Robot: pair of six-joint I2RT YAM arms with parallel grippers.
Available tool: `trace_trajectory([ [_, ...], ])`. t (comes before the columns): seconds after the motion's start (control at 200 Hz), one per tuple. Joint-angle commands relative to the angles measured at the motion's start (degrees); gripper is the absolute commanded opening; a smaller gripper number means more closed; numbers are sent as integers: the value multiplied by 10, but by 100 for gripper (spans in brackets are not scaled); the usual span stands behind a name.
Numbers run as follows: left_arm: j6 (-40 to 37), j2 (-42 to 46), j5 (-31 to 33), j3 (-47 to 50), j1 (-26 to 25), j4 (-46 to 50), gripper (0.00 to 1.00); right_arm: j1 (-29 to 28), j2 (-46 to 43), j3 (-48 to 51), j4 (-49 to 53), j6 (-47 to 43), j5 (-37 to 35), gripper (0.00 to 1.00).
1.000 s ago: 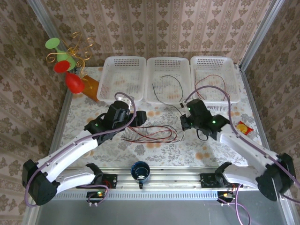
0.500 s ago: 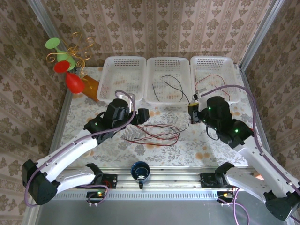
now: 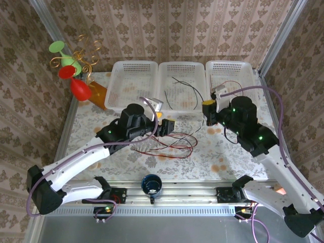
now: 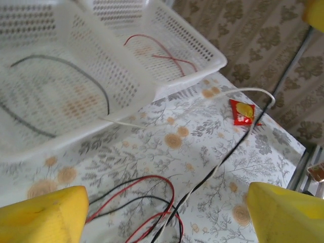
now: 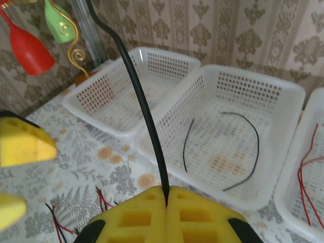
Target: Untangle the cables
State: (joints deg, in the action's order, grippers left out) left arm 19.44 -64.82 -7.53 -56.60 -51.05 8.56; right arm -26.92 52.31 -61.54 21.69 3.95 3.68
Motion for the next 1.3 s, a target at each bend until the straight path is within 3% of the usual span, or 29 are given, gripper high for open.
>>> trace_trajectory([
  [0.0, -72, -10, -45, -33, -2, -53, 85, 7, 6, -25, -43, -4, 30, 0],
  [0.215, 79, -51, -93, -36, 1, -175, 87, 11, 27, -39, -83, 16, 26, 0],
  [0.355, 58, -69, -86, -47, -10, -171, 89, 12, 36, -43, -95, 21, 36, 0],
  [0.42, 126, -72, -76, -36, 5, -196, 88, 12, 36, -44, -100, 27, 36, 0],
  [0.675, 366, -134, -82, 22, 13, -461, 87, 12, 31, -32, -127, 47, 41, 0],
  [0.94, 426, -208, -73, -11, -5, -530, 85, 12, 30, -29, -138, 62, 55, 0],
  [1.04, 435, -228, -61, -13, -7, -574, 76, 12, 23, -26, -134, 60, 49, 0],
  [1.225, 422, -236, -44, -11, -7, -596, 39, 13, 12, -19, -119, 55, 38, 0],
  [1.295, 415, -234, -37, -9, -8, -591, 33, 14, 10, -18, -116, 54, 40, 0],
])
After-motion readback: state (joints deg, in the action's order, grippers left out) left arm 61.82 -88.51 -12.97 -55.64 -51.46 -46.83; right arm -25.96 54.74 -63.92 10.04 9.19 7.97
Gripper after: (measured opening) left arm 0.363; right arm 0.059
